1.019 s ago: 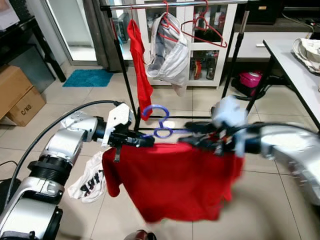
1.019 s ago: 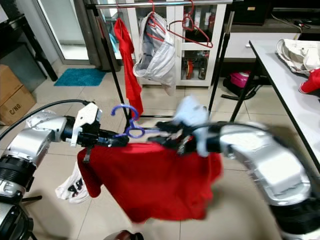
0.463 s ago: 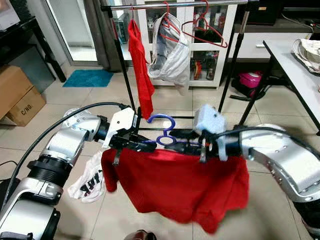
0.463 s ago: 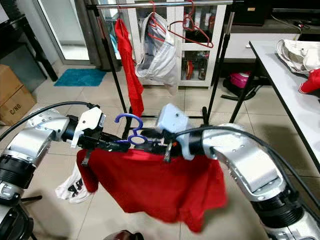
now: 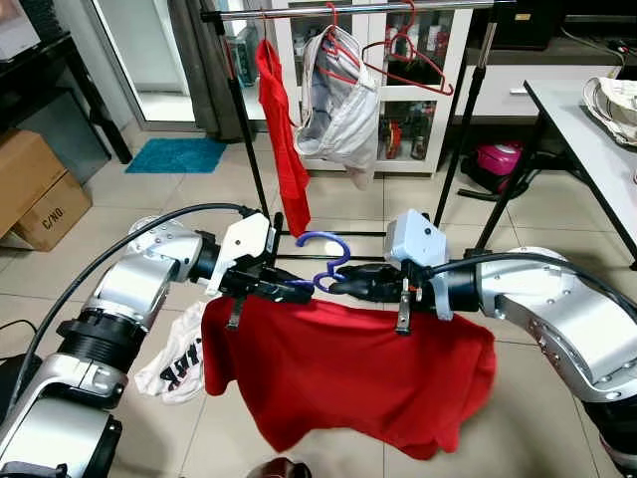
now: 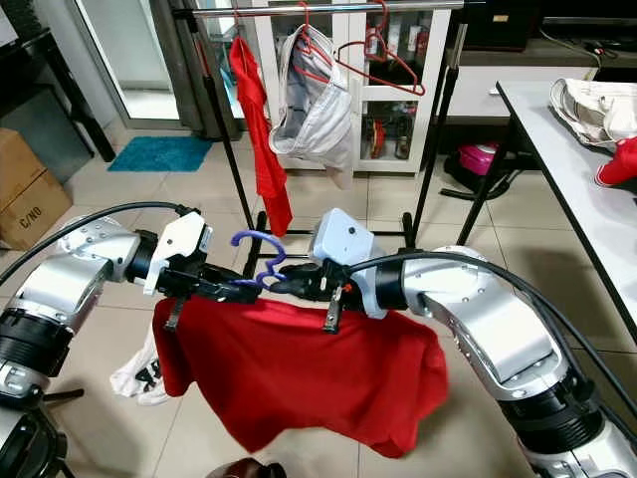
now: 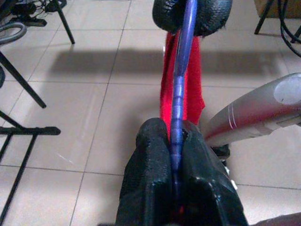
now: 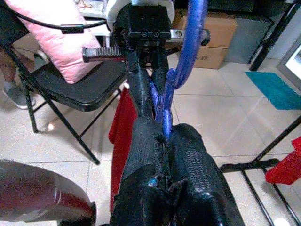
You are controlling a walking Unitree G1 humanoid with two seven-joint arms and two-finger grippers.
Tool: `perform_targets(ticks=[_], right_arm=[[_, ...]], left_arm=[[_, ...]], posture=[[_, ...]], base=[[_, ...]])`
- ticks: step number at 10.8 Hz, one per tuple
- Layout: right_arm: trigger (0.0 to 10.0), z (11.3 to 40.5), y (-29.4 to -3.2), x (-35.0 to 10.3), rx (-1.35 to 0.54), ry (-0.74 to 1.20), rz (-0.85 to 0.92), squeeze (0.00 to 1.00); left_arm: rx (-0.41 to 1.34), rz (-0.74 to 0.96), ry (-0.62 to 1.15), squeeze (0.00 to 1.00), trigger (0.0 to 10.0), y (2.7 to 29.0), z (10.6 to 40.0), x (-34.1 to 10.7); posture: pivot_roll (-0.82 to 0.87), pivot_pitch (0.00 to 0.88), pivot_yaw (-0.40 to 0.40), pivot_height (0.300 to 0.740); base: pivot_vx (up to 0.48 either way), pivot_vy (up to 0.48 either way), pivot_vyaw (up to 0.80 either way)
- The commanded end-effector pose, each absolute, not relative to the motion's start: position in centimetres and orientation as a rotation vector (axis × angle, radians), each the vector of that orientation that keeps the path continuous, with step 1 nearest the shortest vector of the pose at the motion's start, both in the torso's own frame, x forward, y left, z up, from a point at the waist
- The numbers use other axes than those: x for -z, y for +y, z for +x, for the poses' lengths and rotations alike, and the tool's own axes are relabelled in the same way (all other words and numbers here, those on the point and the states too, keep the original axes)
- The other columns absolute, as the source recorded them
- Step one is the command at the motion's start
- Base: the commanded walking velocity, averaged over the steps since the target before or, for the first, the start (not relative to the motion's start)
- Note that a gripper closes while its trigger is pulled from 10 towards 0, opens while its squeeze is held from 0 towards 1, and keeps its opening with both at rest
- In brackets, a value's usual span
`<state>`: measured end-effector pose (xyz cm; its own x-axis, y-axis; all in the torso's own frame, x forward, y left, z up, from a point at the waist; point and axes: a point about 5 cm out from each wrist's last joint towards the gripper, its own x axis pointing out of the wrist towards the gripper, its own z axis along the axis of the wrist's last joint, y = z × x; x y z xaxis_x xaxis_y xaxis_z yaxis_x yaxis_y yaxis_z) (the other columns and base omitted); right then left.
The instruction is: Hang hanger
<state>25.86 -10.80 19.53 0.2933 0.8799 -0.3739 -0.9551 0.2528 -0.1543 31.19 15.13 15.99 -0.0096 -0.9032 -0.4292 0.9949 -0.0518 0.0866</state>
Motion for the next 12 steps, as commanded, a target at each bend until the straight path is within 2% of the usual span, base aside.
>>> perform_targets(ticks=[1, 2, 3, 4, 5, 6, 7, 8, 9, 10, 12], right_arm=[[0.0, 25.37, -9.66, -19.39, -1.333, 0.226, -0.385, 0.00], [0.0, 25.32, -9.61, -19.34, -1.331, 0.226, -0.392, 0.00], [9.5, 25.47, -9.64, -19.39, -1.316, 0.213, -0.406, 0.00], [10.0, 25.54, -9.64, -19.38, -1.313, 0.223, -0.372, 0.30], [10.0, 25.47, -9.62, -19.43, -1.326, 0.232, -0.358, 1.00], [10.0, 25.46, -9.58, -19.30, -1.330, 0.229, -0.386, 0.00], [10.0, 25.41, -9.51, -19.22, -1.339, 0.229, -0.390, 0.00], [8.9, 25.28, -9.43, -19.16, -1.358, 0.237, -0.370, 0.00], [0.4, 25.26, -9.47, -19.17, -1.360, 0.241, -0.359, 0.00], [0.0, 25.23, -9.55, -19.18, -1.366, 0.246, -0.349, 0.00], [0.0, 25.21, -9.79, -19.09, -1.364, 0.255, -0.342, 0.00]], left_arm=[[1.571, 0.398, 0.138, 0.00, 0.0, 14.29, 31.56, -18.18], [1.574, 0.379, 0.120, 0.00, 0.0, 14.03, 31.59, -18.44], [1.576, 0.380, 0.119, 0.00, 0.0, 13.93, 31.62, -18.45], [1.577, 0.381, 0.121, 0.00, 0.0, 13.89, 31.61, -18.43], [1.580, 0.391, 0.128, 0.00, 0.0, 13.88, 31.55, -18.36], [1.583, 0.395, 0.130, 0.00, 0.0, 13.86, 31.50, -18.37], [1.582, 0.397, 0.129, 0.00, 0.0, 13.88, 31.51, -18.40], [1.578, 0.399, 0.128, 0.00, 0.0, 13.95, 31.54, -18.45], [1.575, 0.400, 0.128, 0.00, 0.0, 14.00, 31.56, -18.47], [1.570, 0.401, 0.128, 0.00, 0.0, 14.07, 31.60, -18.48], [1.545, 0.401, 0.121, 0.00, 0.0, 14.40, 31.76, -18.61]], posture=[[-0.16, 0.000, 0.122, 0.740], [-0.16, 0.000, 0.122, 0.740], [-0.16, 0.000, 0.123, 0.740], [-0.16, 0.000, 0.123, 0.740], [-0.16, 0.000, 0.123, 0.740], [-0.16, 0.000, 0.123, 0.740], [-0.16, 0.000, 0.122, 0.740], [-0.16, 0.000, 0.123, 0.740], [-0.16, 0.000, 0.123, 0.740], [-0.16, 0.000, 0.123, 0.740], [-0.16, 0.000, 0.123, 0.740]], base=[[0.000, 0.000, 0.00], [0.000, 0.000, 0.00], [0.000, 0.000, 0.00], [0.000, 0.000, 0.00], [0.000, 0.000, 0.00], [0.000, 0.000, 0.00], [0.000, 0.000, 0.00], [0.000, 0.000, 0.00], [0.000, 0.000, 0.00], [0.000, 0.000, 0.00], [0.000, 0.000, 0.00]])
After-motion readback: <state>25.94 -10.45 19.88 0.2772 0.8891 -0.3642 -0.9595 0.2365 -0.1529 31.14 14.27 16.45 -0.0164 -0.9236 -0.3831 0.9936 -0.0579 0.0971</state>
